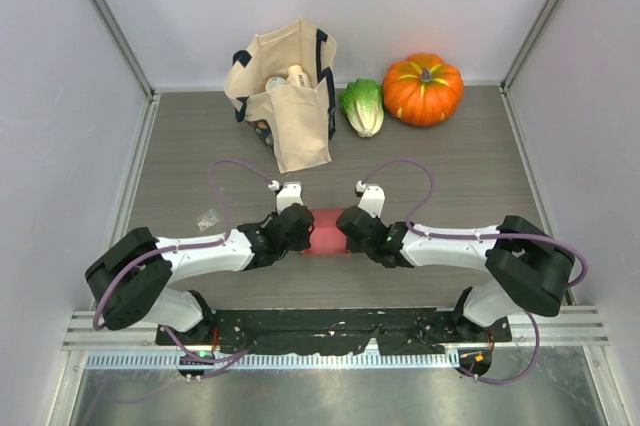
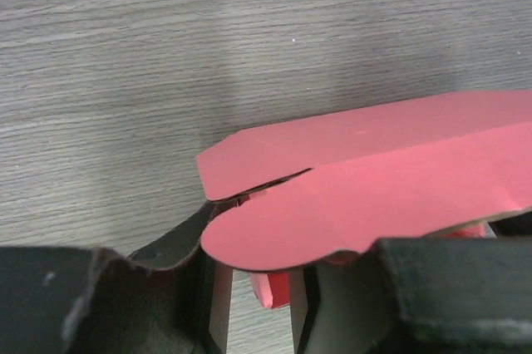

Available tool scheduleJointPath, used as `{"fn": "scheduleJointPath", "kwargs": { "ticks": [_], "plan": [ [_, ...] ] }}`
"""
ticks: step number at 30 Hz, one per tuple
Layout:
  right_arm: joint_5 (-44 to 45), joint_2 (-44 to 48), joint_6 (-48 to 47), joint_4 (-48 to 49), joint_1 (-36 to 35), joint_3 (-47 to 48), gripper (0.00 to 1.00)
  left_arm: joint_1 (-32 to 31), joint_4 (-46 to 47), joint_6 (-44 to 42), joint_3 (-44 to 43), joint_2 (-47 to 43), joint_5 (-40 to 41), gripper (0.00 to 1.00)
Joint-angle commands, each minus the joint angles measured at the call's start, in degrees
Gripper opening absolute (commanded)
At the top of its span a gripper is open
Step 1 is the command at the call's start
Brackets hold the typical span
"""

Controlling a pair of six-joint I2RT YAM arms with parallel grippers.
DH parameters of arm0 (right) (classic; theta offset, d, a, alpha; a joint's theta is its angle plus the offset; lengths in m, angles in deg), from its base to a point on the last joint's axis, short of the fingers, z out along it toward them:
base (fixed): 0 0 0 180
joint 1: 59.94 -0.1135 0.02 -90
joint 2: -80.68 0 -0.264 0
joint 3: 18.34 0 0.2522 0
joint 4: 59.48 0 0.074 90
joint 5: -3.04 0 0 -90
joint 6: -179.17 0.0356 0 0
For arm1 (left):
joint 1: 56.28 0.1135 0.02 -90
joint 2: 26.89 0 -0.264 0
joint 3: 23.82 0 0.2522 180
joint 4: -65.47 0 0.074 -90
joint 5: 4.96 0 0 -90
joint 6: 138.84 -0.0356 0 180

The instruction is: Fold the paper box

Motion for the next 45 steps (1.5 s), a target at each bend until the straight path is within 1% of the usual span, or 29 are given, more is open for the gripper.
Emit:
{"fn": "scheduleJointPath", "kwargs": {
  "ticks": [1,5,7,9,11,12,13,14,16,17,20,22,24,25,27,28,29,30,31,33,34,36,37,38,39,40,42,43,45],
  "plan": [
    [4.21,-4.59,-2.89,-3.19,-0.80,3.76,0.05,-0.45,2.43,1.17,0.28,-1.96,1.85,0.33],
    [9.12,-10.83,-5.35,-7.77,-2.55,6.75,0.05,-0.45,2.87,2.41,2.30,-5.12,2.03,0.42],
    [10.88,-13.82,-6.41,-11.90,-3.69,9.81,0.05,-0.54,2.61,2.93,4.23,-8.19,2.37,0.44],
    [13.95,-18.30,-6.50,-16.97,-5.09,11.93,0.01,-0.54,2.00,4.34,6.16,-10.47,3.08,0.46],
    [16.59,-23.82,-5.10,-21.20,-6.07,15.80,0.01,-0.45,-0.19,6.01,7.22,-14.52,4.83,0.48],
    [19.91,-25.94,-4.05,-26.62,-6.59,17.20,0.01,-0.36,-2.64,6.27,7.75,-16.01,5.53,0.49],
    [21.34,-27.70,-1.69,-29.20,-6.69,19.48,0.01,-0.36,-4.15,6.71,7.93,-18.28,7.28,0.50],
    [21.70,-30.07,-1.93,-30.53,-6.95,19.85,0.01,-0.36,-5.47,7.32,8.11,-19.61,8.00,0.53],
    [20.30,-30.71,-3.15,-29.06,-7.56,18.90,0.01,-0.36,-8.81,7.85,8.11,-21.73,9.22,0.54],
    [19.25,-30.71,-4.90,-28.09,-7.57,18.45,0.01,-0.19,-9.86,8.38,8.19,-23.48,10.62,0.54],
    [18.89,-33.87,-5.27,-27.46,-7.57,19.24,0.01,0.08,-13.64,10.31,8.46,-25.51,11.52,0.51],
    [16.54,-31.52,-6.58,-24.14,-7.74,17.67,0.01,0.08,-15.93,11.37,8.46,-26.39,11.26,0.52],
    [14.51,-26.78,-7.81,-20.28,-7.57,16.26,0.01,0.08,-17.77,11.90,8.37,-28.23,10.64,0.56],
    [14.15,-21.71,-7.99,-19.65,-7.57,15.73,0.08,0.08,-18.65,12.07,8.28,-28.85,10.64,0.57],
    [10.99,-17.02,-9.83,-17.29,-7.13,15.46,0.16,0.16,-22.15,12.60,7.32,-30.69,11.16,0.62],
    [10.20,-12.30,-10.19,-16.66,-6.69,15.20,0.28,0.16,-23.66,13.47,6.88,-31.31,11.43,0.64],
    [7.06,-10.43,-10.63,-16.13,-6.16,15.11,0.32,0.34,-24.89,13.92,5.75,-31.84,11.78,0.70],
    [6.59,-8.23,-10.80,-15.61,-5.46,15.20,0.41,0.43,-28.56,14.62,4.95,-32.54,12.13,0.74],
    [5.98,-6.30,-11.50,-15.25,-5.19,14.67,0.53,0.86,-30.51,15.84,4.07,-32.63,12.05,0.76],
    [3.79,-1.28,-12.38,-14.46,-4.06,14.41,0.61,2.09,-35.76,16.47,1.17,-32.72,11.52,0.80],
    [3.34,0.12,-13.17,-14.28,-4.05,14.06,0.68,2.71,-37.80,17.34,0.21,-32.72,11.60,0.81],
    [1.94,5.13,-13.62,-14.98,-3.87,13.79,0.71,5.77,-43.58,19.80,-2.26,-33.07,11.26,0.91],
    [1.41,7.15,-13.71,-15.25,-3.87,13.01,0.72,10.05,-45.01,19.90,-2.96,-33.60,10.56,0.98],
    [1.23,9.08,-13.88,-15.60,-3.79,12.56,0.72,12.88,-46.42,19.99,-4.36,-33.86,7.85,0.99],
    [1.05,13.19,-14.23,-16.12,-3.87,12.04,0.72,16.13,-48.26,19.81,-4.81,-34.04,5.91,1.00],
    [1.14,15.15,-14.76,-16.56,-3.87,11.42,0.72,22.86,-48.28,18.85,-5.33,-33.69,4.33,1.00],
    [1.75,19.88,-16.16,-19.20,-3.87,12.03,0.72,29.58,-49.60,15.52,-7.97,-31.77,1.59,1.00],
    [1.40,21.22,-16.78,-19.73,-3.87,12.21,0.72,35.44,-49.43,13.50,-9.11,-30.36,0.54,1.00],
    [1.23,24.38,-18.18,-20.96,-3.87,12.91,0.72,40.57,-48.28,9.46,-12.53,-23.96,-1.75,1.00]
  ]
}}
